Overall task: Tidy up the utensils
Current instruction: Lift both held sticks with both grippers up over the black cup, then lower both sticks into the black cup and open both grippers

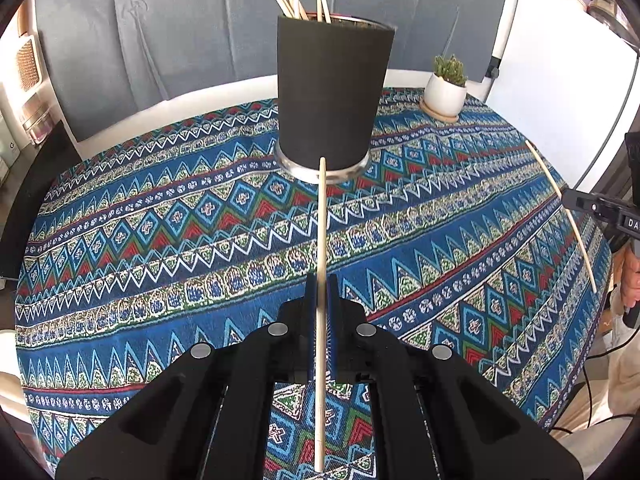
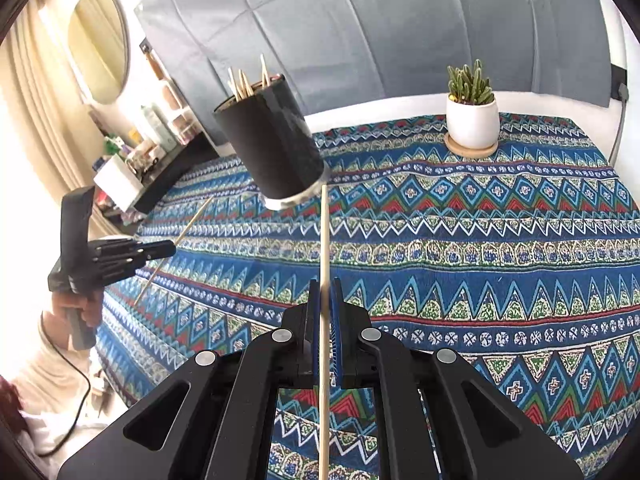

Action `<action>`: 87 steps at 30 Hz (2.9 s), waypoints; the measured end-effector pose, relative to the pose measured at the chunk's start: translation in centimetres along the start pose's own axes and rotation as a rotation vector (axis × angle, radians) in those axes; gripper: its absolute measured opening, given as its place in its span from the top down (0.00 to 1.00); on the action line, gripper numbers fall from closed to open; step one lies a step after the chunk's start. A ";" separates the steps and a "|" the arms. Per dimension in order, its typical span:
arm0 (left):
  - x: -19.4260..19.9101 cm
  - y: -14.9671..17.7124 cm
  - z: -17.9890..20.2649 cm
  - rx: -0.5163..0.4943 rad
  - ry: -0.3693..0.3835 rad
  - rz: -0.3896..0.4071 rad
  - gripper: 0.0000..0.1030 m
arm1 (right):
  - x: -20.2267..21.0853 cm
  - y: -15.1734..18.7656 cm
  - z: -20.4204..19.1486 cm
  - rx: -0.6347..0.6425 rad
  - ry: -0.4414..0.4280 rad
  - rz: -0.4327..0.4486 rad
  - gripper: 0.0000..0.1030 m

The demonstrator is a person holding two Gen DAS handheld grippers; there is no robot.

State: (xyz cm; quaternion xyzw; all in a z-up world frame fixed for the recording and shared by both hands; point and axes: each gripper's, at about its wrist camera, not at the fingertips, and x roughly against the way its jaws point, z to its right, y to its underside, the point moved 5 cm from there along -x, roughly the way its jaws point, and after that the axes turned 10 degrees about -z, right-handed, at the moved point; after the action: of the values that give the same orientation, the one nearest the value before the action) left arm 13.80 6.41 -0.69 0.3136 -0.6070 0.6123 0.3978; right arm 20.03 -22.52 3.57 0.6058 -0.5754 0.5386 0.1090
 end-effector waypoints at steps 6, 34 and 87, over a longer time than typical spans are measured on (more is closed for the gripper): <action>2.8 -1.7 -0.1 0.013 0.008 0.078 0.95 | 2.4 -1.6 -1.1 0.005 -0.048 0.088 0.95; 10.0 -10.4 -1.9 0.053 0.142 0.438 0.95 | 6.0 -13.6 -9.3 0.218 -0.065 0.417 0.95; 1.7 -19.4 -3.6 0.123 0.309 0.913 0.95 | -8.3 -24.7 -9.1 0.194 -0.184 0.613 0.95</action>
State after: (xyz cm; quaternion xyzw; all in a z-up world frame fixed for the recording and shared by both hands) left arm 30.18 9.13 10.14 -0.0566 -0.5792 0.7984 0.1546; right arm 37.38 -3.14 12.79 0.4581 -0.6843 0.5417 -0.1686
